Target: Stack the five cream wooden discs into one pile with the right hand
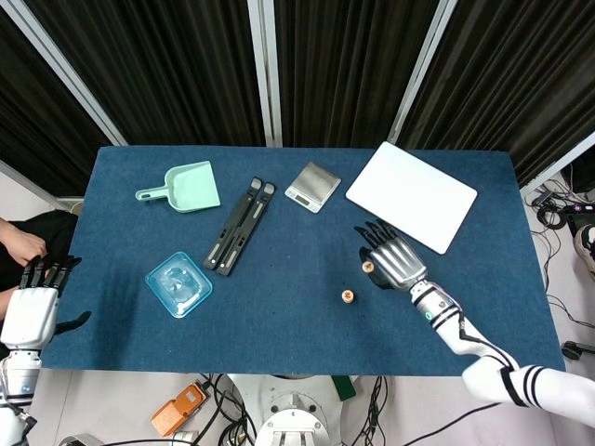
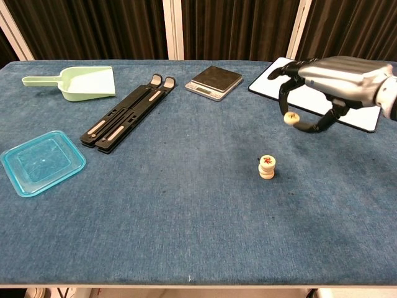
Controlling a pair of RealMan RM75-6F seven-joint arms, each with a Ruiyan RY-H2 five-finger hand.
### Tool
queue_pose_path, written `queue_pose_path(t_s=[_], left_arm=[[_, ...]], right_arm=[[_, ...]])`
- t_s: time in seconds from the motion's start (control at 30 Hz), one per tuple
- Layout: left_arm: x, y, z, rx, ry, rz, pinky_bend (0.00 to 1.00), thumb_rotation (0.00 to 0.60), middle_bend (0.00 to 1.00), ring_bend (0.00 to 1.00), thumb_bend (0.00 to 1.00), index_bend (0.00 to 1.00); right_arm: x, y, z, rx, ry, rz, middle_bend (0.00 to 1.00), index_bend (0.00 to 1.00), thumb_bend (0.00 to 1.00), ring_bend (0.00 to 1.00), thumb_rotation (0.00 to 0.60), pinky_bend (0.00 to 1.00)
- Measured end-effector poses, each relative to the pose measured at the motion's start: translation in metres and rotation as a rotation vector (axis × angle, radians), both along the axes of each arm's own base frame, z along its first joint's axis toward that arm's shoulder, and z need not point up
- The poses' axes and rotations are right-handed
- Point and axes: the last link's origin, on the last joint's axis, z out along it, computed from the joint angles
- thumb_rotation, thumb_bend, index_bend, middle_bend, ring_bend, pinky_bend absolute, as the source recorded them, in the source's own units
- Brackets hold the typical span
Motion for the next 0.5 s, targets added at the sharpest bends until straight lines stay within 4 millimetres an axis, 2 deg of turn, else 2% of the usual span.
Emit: queue_pose_path(t_s=[0.13,0.5], left_arm=[[0.001,0.000,-0.002,-0.005,-0.004,-0.005,0.00,0.600,0.14,0.04,0.08,0.17],[-0.002,-0.002,-0.004,-0.004,-0.010,0.004,0.00,0.600,0.14,0.04,0.08,0.17]], right_arm=[[0.003,0.021,-0.005,0.059,0.028,0.052,0.14,0.56,0.55,0.06,0.600,0.09],[0.012,0.026,-0.022,0.090,0.069,0.094,0.14,0.54,0.55,0.06,0.600,0.09]])
